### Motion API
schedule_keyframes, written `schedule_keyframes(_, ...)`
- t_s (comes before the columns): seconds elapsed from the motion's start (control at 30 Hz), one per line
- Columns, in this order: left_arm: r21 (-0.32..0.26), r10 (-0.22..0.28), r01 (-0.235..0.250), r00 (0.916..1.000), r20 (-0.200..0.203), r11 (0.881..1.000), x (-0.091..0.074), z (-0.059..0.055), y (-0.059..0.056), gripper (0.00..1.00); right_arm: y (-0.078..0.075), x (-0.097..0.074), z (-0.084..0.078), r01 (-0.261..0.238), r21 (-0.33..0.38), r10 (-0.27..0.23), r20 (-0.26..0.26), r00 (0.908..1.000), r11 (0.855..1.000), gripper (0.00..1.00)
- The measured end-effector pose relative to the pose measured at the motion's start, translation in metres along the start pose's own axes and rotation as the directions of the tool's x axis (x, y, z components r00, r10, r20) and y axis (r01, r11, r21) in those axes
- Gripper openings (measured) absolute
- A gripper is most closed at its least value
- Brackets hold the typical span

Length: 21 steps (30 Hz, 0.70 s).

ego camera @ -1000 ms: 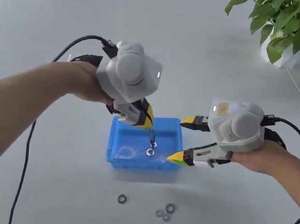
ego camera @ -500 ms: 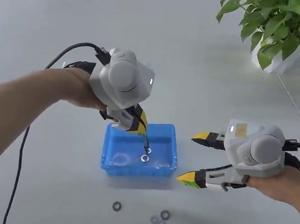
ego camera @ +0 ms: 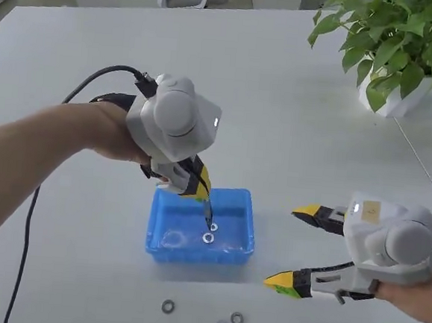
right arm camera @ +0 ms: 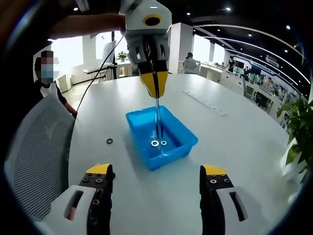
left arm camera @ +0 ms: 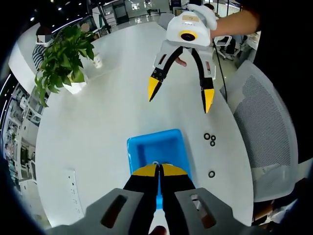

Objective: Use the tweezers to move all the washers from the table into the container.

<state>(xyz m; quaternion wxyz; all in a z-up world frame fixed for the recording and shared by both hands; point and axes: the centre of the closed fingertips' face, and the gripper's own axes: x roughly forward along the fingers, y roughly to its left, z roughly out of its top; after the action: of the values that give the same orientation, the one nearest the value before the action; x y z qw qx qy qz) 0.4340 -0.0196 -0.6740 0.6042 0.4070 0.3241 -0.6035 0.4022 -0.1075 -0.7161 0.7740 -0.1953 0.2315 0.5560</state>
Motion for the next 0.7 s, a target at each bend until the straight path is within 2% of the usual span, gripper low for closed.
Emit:
schedule_keyframes(0.13, -0.002, 0.002, -0.002, 1.0, -0.001, 1.0, -0.005, 0.002, -0.003, 0.04, -0.002, -0.002, 0.001, 0.033, 0.022, -0.033, 0.011, 0.9994, 0.999, 0.99)
schedule_keyframes(0.27, -0.005, 0.004, -0.004, 1.0, -0.005, 1.0, -0.01, 0.001, -0.006, 0.04, -0.003, -0.007, 0.003, 0.047, 0.028, -0.047, 0.016, 0.9987, 0.999, 1.0)
schedule_keyframes(0.7, -0.019, 0.017, -0.017, 0.9998, -0.014, 1.0, -0.027, -0.003, -0.015, 0.03, 0.006, -0.009, 0.004, 0.041, 0.019, -0.041, 0.007, 0.9991, 0.999, 1.0)
